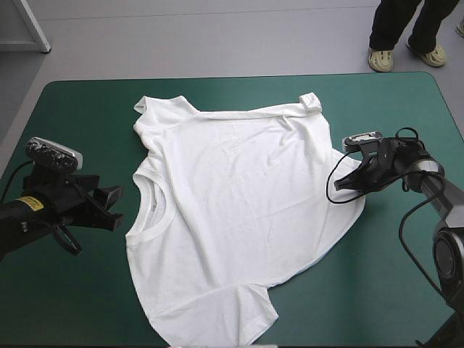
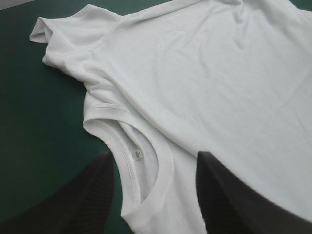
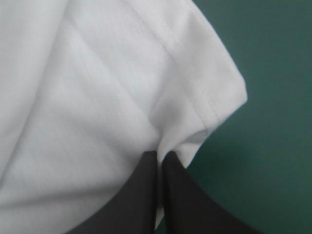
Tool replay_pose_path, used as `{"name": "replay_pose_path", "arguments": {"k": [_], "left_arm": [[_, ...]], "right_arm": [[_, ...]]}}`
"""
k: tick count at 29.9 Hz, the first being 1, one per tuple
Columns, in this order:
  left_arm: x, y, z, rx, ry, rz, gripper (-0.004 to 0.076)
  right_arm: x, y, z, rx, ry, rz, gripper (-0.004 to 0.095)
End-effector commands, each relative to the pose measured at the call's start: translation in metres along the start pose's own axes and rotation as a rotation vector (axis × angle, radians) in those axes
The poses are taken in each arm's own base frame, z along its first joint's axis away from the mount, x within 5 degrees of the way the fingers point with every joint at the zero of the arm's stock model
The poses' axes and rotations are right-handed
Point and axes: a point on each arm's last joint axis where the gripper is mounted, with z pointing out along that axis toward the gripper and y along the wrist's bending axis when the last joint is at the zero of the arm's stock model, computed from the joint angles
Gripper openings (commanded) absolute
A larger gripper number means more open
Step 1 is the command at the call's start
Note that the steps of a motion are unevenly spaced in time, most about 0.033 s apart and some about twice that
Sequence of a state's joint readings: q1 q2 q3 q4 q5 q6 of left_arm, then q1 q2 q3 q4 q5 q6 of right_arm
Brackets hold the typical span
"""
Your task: Fold the cloth
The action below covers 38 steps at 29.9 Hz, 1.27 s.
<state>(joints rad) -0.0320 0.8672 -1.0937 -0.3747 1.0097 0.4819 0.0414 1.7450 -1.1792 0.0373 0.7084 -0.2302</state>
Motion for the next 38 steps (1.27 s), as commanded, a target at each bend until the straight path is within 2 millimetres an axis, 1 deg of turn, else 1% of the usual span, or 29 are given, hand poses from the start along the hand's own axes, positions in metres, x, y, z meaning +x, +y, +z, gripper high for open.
{"name": "replay_pose_path", "arguments": {"k": [1,4,7,10,13,14,16,18,20,22,25,26,27,29,31,32,33,34,35,36,37,38], "left_arm": [[-0.008,-0.002,-0.005,0.002,-0.059,-0.003,0.0378],[-0.008,-0.002,-0.005,0.002,-0.059,-0.003,0.0378],[-0.008,-0.001,-0.005,0.003,-0.056,-0.003,0.0378],[-0.008,-0.002,-0.005,0.006,-0.053,-0.004,0.0377],[-0.008,-0.003,-0.002,0.016,-0.043,0.005,0.0378],[-0.008,-0.003,-0.002,0.016,-0.04,0.015,0.0377],[-0.008,-0.003,0.002,0.015,-0.022,0.032,0.0378],[-0.008,-0.002,0.007,0.015,0.0,0.046,0.0378],[-0.008,0.001,0.013,-0.004,0.031,0.059,0.0378],[-0.007,0.006,0.019,-0.029,0.064,0.059,0.0378],[-0.008,0.009,0.028,-0.031,0.082,0.056,0.0378],[-0.009,0.009,0.032,-0.024,0.078,0.053,0.0378],[-0.01,0.008,0.037,-0.008,0.081,0.046,0.0378],[-0.011,0.008,0.045,0.008,0.098,0.048,0.0378],[-0.01,0.009,0.054,0.018,0.129,0.045,0.0378],[-0.01,0.01,0.057,0.02,0.139,0.043,0.0378],[-0.01,0.011,0.06,0.022,0.146,0.04,0.0378],[-0.011,0.012,0.064,0.021,0.148,0.038,0.0378],[-0.012,0.013,0.068,0.015,0.144,0.037,0.0378],[-0.013,0.015,0.07,0.007,0.129,0.036,0.0378],[-0.015,0.016,0.073,-0.001,0.115,0.035,0.0378],[-0.017,0.018,0.075,-0.011,0.096,0.034,0.0378]], "right_arm": [[-0.022,-0.014,-0.033,0.119,-0.149,-0.032,0.0001],[-0.044,-0.03,-0.052,0.199,-0.238,-0.031,0.0],[-0.068,-0.058,-0.068,0.258,-0.335,0.013,0.0],[-0.088,-0.089,-0.079,0.309,-0.385,0.063,0.0],[-0.103,-0.119,-0.074,0.359,-0.36,0.09,0.0],[-0.108,-0.125,-0.074,0.376,-0.356,0.089,0.0],[-0.114,-0.141,-0.066,0.429,-0.327,0.091,0.0],[-0.115,-0.155,-0.058,0.474,-0.326,0.132,0.0],[-0.113,-0.169,-0.05,0.512,-0.321,0.179,0.0],[-0.108,-0.179,-0.044,0.521,-0.305,0.199,0.0],[-0.106,-0.179,-0.042,0.492,-0.291,0.179,0.0008],[-0.107,-0.178,-0.041,0.482,-0.293,0.174,0.0029],[-0.107,-0.177,-0.042,0.469,-0.299,0.169,0.007],[-0.109,-0.175,-0.043,0.44,-0.312,0.175,0.0203],[-0.11,-0.172,-0.043,0.408,-0.315,0.177,0.0436],[-0.109,-0.171,-0.043,0.399,-0.312,0.177,0.0534],[-0.109,-0.17,-0.045,0.384,-0.308,0.197,0.0661],[-0.11,-0.17,-0.047,0.373,-0.305,0.217,0.0721],[-0.111,-0.168,-0.052,0.362,-0.311,0.231,0.0765],[-0.112,-0.167,-0.06,0.348,-0.319,0.241,0.077],[-0.114,-0.165,-0.068,0.336,-0.343,0.25,0.0755],[-0.116,-0.162,-0.082,0.325,-0.381,0.258,0.0733]]}}
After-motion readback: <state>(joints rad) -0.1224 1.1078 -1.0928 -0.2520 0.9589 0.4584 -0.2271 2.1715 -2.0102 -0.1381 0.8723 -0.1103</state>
